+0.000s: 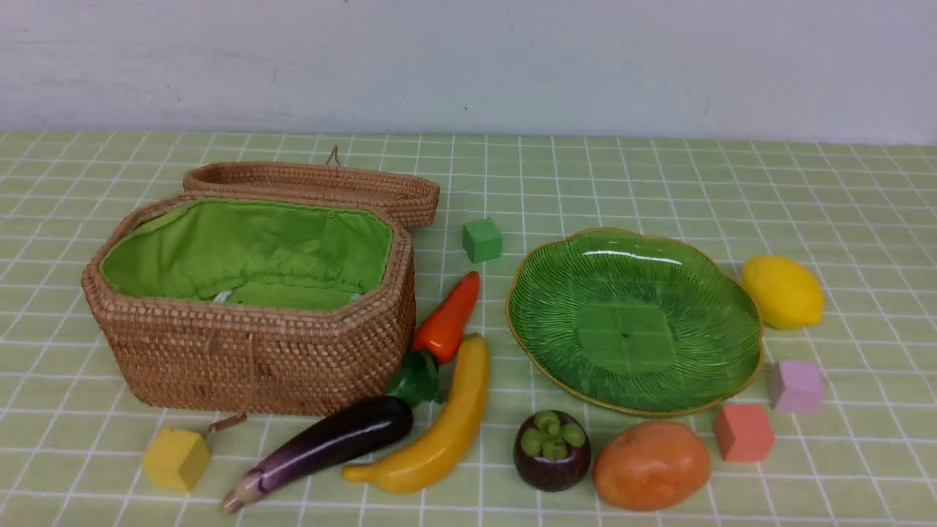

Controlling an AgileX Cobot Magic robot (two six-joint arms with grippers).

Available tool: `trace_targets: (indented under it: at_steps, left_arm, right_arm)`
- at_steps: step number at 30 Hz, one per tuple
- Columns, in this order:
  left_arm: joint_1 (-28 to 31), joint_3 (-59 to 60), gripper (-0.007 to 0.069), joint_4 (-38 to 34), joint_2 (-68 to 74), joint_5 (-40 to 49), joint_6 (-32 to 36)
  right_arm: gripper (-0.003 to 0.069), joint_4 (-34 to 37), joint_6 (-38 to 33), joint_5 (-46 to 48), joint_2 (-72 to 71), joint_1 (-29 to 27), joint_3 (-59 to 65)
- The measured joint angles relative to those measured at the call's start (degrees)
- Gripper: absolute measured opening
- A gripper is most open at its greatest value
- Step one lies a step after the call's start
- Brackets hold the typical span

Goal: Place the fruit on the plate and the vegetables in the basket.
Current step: Use the left arm to grab an eggplant and put it into the left basket

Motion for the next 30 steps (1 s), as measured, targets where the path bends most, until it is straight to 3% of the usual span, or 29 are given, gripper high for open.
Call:
trace_targets:
  at_steps: [21, 23, 30]
  left_arm:
    - [0.0, 0.0, 0.0238, -0.07, 0.0, -3.21, 0.04]
    - [0.0, 0.0, 0.0238, -1.65, 0.0, -4.48, 0.04]
    - [0.0, 0.0, 0.0238, -22.28, 0.0, -13.24, 0.04]
  right_arm:
    - [0.024, 0.0, 0.0, 0.0, 0.0, 0.0, 0.0]
    - [0.024, 0.0, 0.0, 0.0, 0.0, 0.0, 0.0]
    - [0.024, 0.0, 0.0, 0.0, 0.0, 0.0, 0.0]
